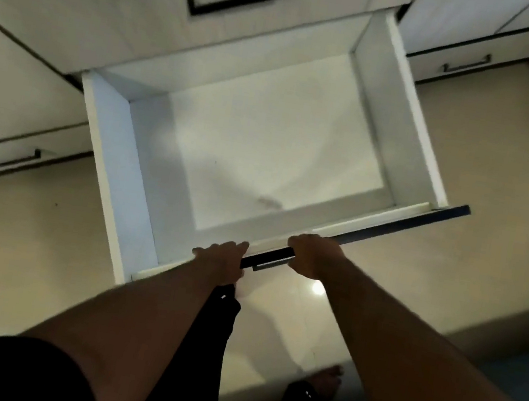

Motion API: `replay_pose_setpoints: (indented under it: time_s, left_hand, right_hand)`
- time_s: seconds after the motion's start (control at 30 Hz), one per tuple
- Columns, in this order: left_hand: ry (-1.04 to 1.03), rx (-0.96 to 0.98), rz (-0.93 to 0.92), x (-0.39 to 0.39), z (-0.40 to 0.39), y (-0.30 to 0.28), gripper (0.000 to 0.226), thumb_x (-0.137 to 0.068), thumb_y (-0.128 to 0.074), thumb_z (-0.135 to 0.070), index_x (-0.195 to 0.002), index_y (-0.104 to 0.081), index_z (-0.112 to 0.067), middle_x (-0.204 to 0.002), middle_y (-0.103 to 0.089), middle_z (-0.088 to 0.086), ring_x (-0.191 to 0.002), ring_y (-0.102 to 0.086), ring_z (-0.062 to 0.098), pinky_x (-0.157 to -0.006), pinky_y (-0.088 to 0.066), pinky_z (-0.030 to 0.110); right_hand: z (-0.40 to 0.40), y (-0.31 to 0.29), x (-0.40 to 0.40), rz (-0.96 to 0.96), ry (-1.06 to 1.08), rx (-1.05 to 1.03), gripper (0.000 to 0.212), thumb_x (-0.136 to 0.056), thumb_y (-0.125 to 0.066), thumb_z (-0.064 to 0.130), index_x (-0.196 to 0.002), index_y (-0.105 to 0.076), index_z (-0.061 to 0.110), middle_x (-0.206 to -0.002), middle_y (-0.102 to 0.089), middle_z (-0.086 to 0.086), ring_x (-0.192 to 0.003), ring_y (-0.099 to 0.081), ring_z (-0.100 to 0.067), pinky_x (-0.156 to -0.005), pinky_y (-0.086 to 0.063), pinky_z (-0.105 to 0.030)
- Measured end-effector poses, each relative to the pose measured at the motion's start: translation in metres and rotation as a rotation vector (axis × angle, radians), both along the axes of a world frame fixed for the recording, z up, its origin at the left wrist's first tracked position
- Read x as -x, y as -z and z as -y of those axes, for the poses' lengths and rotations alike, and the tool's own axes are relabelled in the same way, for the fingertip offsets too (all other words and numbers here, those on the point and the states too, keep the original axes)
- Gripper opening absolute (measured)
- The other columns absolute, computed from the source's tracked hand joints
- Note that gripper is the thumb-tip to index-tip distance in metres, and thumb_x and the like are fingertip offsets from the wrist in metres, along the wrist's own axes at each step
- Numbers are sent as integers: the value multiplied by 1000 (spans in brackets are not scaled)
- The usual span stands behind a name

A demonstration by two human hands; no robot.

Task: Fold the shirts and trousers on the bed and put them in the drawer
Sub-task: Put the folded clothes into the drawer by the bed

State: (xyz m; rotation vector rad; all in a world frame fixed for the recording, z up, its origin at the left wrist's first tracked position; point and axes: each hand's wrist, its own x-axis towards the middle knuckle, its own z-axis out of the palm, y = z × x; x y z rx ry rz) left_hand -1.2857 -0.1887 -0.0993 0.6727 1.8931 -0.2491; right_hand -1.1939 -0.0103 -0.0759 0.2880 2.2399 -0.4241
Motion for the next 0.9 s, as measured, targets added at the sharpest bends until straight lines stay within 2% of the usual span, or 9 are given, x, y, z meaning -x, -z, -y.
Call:
replay_pose_setpoints:
  time_s: [0.07, 0.17, 0.27, 0.37, 0.47, 0.57, 0.63, 0.73, 0.9]
  left_hand:
    - [57, -55, -40, 8, -24, -41, 67, -96, -50, -35, -153, -16, -31, -154, -32, 0, -139, -34, 28, -109, -31, 54]
    - [141, -143, -71, 5, -59, -84, 71, -95, -50, -36, -154, -11, -30, -153, -34, 3, -138, -35, 29, -107, -35, 52]
    - [383, -223, -116, -26, -112, -130, 71, -95, -50, -37, -154, -10, -32, -149, -36, 2, -136, -35, 29, -104, -36, 52]
    - [598, -332, -179, -75, -164, -169, 70, -95, -49, -34, -154, -10, -33, -149, -36, 2, -135, -36, 28, -102, -36, 52]
    - [844, -372, -171, -163, -206, -208, 74, -97, -48, -37, -155, -3, -33, -154, -29, 2, -141, -29, 28, -106, -31, 58]
    - [1097, -420, -188, -287, -227, -238, 78, -98, -48, -39, -154, 5, -35, -162, -13, 4, -149, -7, 31, -111, -14, 66]
    - [1214, -440, -187, -361, -227, -249, 79, -97, -49, -40, -154, 6, -36, -163, -6, 4, -150, -2, 30, -112, -10, 67]
    - [1386, -505, -89, -497, -209, -260, 81, -96, -51, -41, -154, 5, -37, -163, -6, 2, -150, -5, 30, -111, -13, 68]
    - [1637, -620, 116, -671, -161, -276, 85, -90, -55, -43, -154, 1, -36, -162, -13, 6, -148, -15, 30, -110, -26, 62]
  right_hand:
    - [-4, -31, -5, -58, 108, 6, 31, -91, -55, 33, -118, -55, 18, -125, -58, -4, -117, -53, -26, -92, -45, -39]
    - [-9, -70, -22, -122, 268, -22, 40, -91, -54, 34, -129, -52, 20, -134, -53, -2, -124, -47, -24, -99, -44, -39]
    - [-27, -118, -75, -166, 498, -90, 46, -93, -51, 35, -137, -46, 23, -144, -44, -1, -134, -38, -23, -105, -36, -40]
    - [-42, -159, -141, -192, 643, -183, 49, -94, -50, 36, -140, -42, 22, -145, -41, -5, -135, -35, -25, -104, -37, -42]
    - [-47, -200, -239, -231, 860, -295, 46, -93, -51, 36, -137, -44, 20, -139, -46, -5, -130, -40, -26, -99, -40, -41]
    - [-34, -237, -367, -220, 1108, -381, 41, -92, -52, 32, -131, -49, 19, -131, -50, -5, -125, -44, -25, -97, -39, -40]
    - [-18, -254, -438, -188, 1257, -400, 39, -90, -52, 29, -127, -51, 18, -129, -51, -6, -124, -45, -27, -97, -40, -41]
    - [31, -274, -562, -141, 1498, -467, 40, -89, -53, 28, -127, -52, 15, -132, -50, -11, -125, -46, -31, -98, -41, -43]
    - [119, -285, -700, -80, 1880, -515, 48, -89, -57, 32, -134, -49, 17, -136, -50, -12, -127, -47, -32, -100, -44, -43]
